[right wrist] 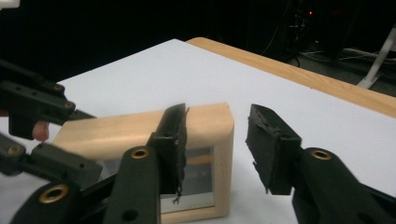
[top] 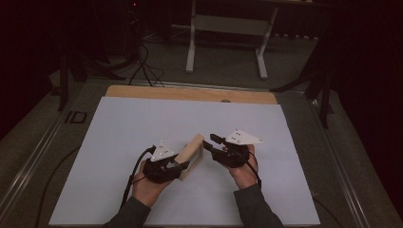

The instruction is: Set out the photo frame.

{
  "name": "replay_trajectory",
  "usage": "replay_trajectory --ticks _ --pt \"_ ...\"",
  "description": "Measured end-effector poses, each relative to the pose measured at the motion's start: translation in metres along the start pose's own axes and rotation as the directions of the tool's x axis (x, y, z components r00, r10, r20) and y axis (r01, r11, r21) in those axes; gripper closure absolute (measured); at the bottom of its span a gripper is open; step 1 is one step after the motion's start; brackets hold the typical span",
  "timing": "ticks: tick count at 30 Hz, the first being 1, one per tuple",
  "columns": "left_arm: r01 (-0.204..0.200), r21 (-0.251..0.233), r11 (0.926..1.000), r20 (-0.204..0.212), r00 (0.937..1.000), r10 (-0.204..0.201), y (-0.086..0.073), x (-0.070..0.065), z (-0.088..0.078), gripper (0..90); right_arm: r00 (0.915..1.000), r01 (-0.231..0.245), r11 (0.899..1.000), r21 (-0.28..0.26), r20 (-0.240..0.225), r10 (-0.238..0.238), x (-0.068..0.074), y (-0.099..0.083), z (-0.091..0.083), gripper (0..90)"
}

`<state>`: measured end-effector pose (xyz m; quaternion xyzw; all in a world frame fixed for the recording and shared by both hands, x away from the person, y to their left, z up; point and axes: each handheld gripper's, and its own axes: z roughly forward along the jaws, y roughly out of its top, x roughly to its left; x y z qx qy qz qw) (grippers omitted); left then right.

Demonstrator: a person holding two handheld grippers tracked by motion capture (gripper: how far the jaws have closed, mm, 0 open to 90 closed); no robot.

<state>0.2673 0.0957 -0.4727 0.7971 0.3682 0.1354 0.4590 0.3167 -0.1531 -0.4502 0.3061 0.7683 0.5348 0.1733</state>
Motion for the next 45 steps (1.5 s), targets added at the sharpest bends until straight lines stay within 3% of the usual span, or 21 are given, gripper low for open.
replay_trajectory --ticks 9,13,22,28,33,35,45 --pt "-0.070 0.000 0.9975 0.014 0.9974 0.070 0.000 -0.008 0.001 59.7 0.9997 0.021 1.000 -0.011 0.016 -0.021 0.002 0.001 -0.001 85.3" --pt "-0.105 -0.004 0.9945 0.038 0.9938 0.105 -0.001 -0.012 0.001 59.6 0.9996 0.016 1.000 -0.010 0.022 -0.016 0.000 0.000 0.000 87.6" --pt "-0.196 -0.002 0.9806 0.074 0.9779 0.196 -0.002 -0.023 0.002 59.5 0.9994 0.011 1.000 0.003 0.032 -0.011 -0.003 -0.004 0.001 89.6" --pt "-0.197 -0.002 0.9805 0.081 0.9773 0.196 -0.002 -0.023 0.003 59.3 0.9986 0.023 0.999 0.025 0.048 -0.024 -0.004 -0.007 0.005 89.7" --pt "-0.150 -0.003 0.9887 0.112 0.9825 0.149 -0.004 -0.019 0.005 56.9 0.9985 0.026 0.999 0.028 0.047 -0.028 -0.004 -0.007 0.005 89.7" --pt "-0.149 -0.002 0.9889 0.115 0.9823 0.148 -0.005 -0.019 0.005 56.2 0.9985 0.028 0.999 0.028 0.047 -0.029 -0.004 -0.007 0.005 89.7" --pt "-0.170 0.009 0.9854 0.055 0.9841 0.169 -0.007 -0.016 0.003 55.7 0.9986 0.025 0.999 0.029 0.045 -0.026 -0.005 -0.007 0.004 89.7"
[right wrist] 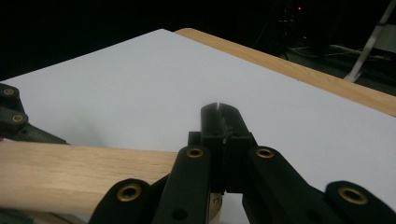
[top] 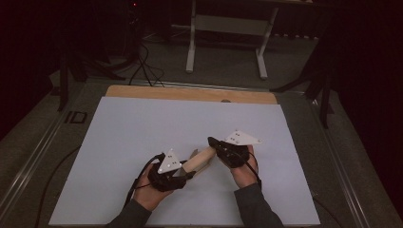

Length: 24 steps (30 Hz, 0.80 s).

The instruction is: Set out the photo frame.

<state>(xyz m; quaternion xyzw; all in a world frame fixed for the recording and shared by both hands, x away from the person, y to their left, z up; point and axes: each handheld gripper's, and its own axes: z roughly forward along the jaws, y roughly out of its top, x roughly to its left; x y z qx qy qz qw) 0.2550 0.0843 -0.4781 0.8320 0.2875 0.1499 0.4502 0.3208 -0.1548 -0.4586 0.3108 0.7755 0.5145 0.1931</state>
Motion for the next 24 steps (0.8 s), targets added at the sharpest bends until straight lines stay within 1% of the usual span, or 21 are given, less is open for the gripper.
replay_trajectory --ticks 1,4,9,13,16,17,24 --pt "0.000 0.002 1.0000 -0.005 1.0000 0.000 0.000 0.001 0.000 55.8 1.0000 -0.001 1.000 -0.001 0.000 0.001 0.000 0.000 0.000 89.7" --pt "0.006 0.011 0.9999 -0.036 0.9993 -0.006 -0.001 0.003 -0.001 55.5 1.0000 -0.003 1.000 0.000 0.002 0.003 0.000 0.000 0.000 89.7" --pt "0.027 0.012 0.9996 -0.061 0.9978 -0.026 -0.003 0.008 -0.001 55.7 1.0000 -0.005 1.000 0.004 0.006 0.005 0.000 0.000 -0.001 89.7" --pt "0.021 0.017 0.9996 -0.087 0.9960 -0.019 -0.004 0.010 -0.001 56.2 1.0000 -0.006 1.000 0.007 0.006 0.006 -0.001 0.000 -0.001 89.7" --pt "0.015 0.025 0.9996 -0.111 0.9937 -0.012 -0.004 0.011 -0.002 56.8 1.0000 -0.006 1.000 0.008 0.007 0.006 -0.001 0.000 -0.001 89.7" --pt "0.015 0.025 0.9996 -0.111 0.9937 -0.012 -0.004 0.011 -0.002 56.9 1.0000 -0.006 1.000 0.008 0.007 0.006 -0.001 0.000 -0.001 89.7" --pt "0.046 0.023 0.9987 -0.152 0.9876 -0.042 -0.005 0.016 -0.002 57.6 1.0000 -0.005 1.000 0.018 0.005 0.005 -0.001 0.001 -0.002 89.7"
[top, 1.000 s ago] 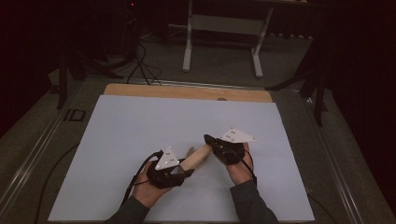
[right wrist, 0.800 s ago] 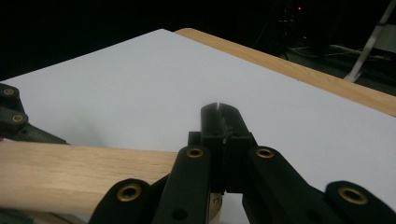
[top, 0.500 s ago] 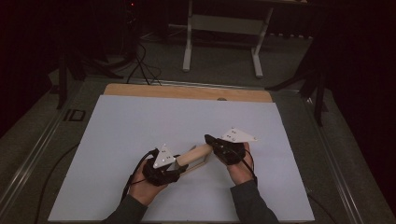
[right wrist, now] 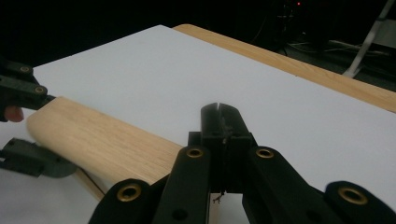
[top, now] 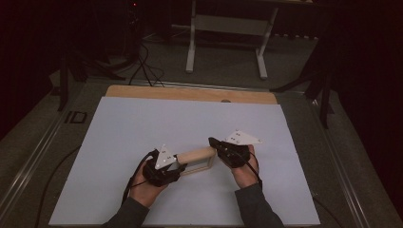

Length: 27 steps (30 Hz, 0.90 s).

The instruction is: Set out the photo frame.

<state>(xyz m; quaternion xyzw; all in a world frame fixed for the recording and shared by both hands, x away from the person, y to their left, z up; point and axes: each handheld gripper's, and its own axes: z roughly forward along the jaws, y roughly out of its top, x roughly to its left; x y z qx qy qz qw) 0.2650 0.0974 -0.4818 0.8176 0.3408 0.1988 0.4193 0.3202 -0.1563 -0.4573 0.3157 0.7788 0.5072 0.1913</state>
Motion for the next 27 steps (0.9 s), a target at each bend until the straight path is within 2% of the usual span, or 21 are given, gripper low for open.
replay_trajectory --ticks 6,12,19,22,27 --pt "0.033 0.016 0.9993 -0.027 0.9991 -0.032 -0.002 0.003 0.002 57.7 1.0000 -0.003 1.000 0.005 0.000 0.003 0.000 0.000 0.000 89.7" --pt "0.037 0.015 0.9992 -0.026 0.9990 -0.037 -0.002 0.004 0.002 57.8 1.0000 -0.002 1.000 0.008 -0.003 0.002 -0.001 0.000 -0.001 89.3" --pt "0.047 0.012 0.9988 -0.023 0.9986 -0.047 -0.002 0.005 0.003 57.8 0.9996 -0.002 1.000 -0.018 -0.026 0.002 -0.005 0.003 -0.007 77.4" --pt "0.050 0.013 0.9987 -0.023 0.9985 -0.049 -0.002 0.005 0.003 57.9 0.9994 0.013 1.000 -0.019 -0.033 -0.014 -0.005 0.004 -0.010 70.6" --pt "0.050 0.014 0.9987 -0.022 0.9985 -0.049 -0.002 0.006 0.003 58.0 0.9969 0.011 1.000 -0.022 -0.078 -0.013 -0.007 0.006 -0.015 56.2"
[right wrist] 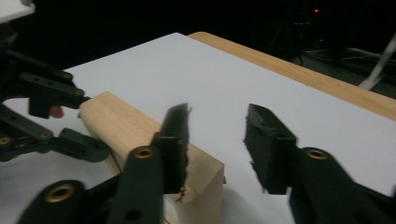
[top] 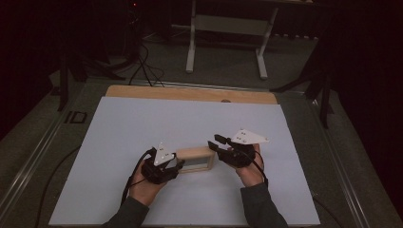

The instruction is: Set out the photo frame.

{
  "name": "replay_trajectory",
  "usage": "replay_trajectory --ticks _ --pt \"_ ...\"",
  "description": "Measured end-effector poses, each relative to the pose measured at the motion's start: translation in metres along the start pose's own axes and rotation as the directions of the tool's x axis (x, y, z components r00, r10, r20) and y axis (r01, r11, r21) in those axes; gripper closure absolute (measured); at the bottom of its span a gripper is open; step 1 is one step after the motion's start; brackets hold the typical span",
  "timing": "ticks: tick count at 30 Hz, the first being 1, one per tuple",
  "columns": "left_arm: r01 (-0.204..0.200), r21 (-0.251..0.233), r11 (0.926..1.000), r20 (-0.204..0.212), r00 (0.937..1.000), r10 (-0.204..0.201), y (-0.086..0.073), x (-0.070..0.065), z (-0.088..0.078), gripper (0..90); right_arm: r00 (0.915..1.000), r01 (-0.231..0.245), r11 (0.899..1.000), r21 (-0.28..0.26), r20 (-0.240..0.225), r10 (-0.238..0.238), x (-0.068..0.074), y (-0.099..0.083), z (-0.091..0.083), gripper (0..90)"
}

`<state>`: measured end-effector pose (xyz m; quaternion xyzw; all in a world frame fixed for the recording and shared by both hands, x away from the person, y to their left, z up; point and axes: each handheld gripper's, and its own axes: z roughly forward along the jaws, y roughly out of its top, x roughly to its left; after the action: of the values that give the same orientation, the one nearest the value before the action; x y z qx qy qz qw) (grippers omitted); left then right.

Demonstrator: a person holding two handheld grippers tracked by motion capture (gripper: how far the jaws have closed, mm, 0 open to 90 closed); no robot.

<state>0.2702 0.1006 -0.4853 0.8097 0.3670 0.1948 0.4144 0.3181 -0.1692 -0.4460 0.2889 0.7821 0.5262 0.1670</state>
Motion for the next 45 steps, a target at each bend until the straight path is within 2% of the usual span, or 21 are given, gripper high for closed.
replay_trajectory --ticks 7,16,23,33,40,45 --pt "0.013 -0.003 0.9999 0.012 0.9998 -0.013 -0.001 0.002 0.001 58.2 0.9986 -0.018 1.000 0.017 -0.049 0.019 -0.002 -0.002 -0.001 45.3" --pt "0.011 -0.003 0.9999 0.010 0.9999 -0.011 -0.001 0.002 0.001 58.4 0.9926 -0.005 0.998 0.065 -0.121 0.013 -0.002 -0.007 0.003 37.5" --pt "0.006 -0.006 1.0000 0.006 1.0000 -0.006 -0.002 0.002 0.001 58.5 0.9899 -0.001 0.994 0.105 -0.141 0.016 -0.003 -0.013 0.009 37.2" --pt "0.007 -0.009 0.9999 0.004 1.0000 -0.007 -0.002 0.001 0.001 58.5 0.9847 0.011 0.991 0.133 -0.174 0.013 -0.006 -0.022 0.015 36.8" --pt "0.005 -0.010 0.9999 0.002 1.0000 -0.005 -0.002 0.001 0.001 58.5 0.9841 0.038 0.988 0.150 -0.177 -0.011 -0.006 -0.025 0.018 37.3" --pt "0.010 -0.011 0.9999 0.003 0.9999 -0.010 -0.001 0.001 0.001 58.5 0.9850 0.044 0.987 0.157 -0.172 -0.016 -0.007 -0.026 0.018 41.6"
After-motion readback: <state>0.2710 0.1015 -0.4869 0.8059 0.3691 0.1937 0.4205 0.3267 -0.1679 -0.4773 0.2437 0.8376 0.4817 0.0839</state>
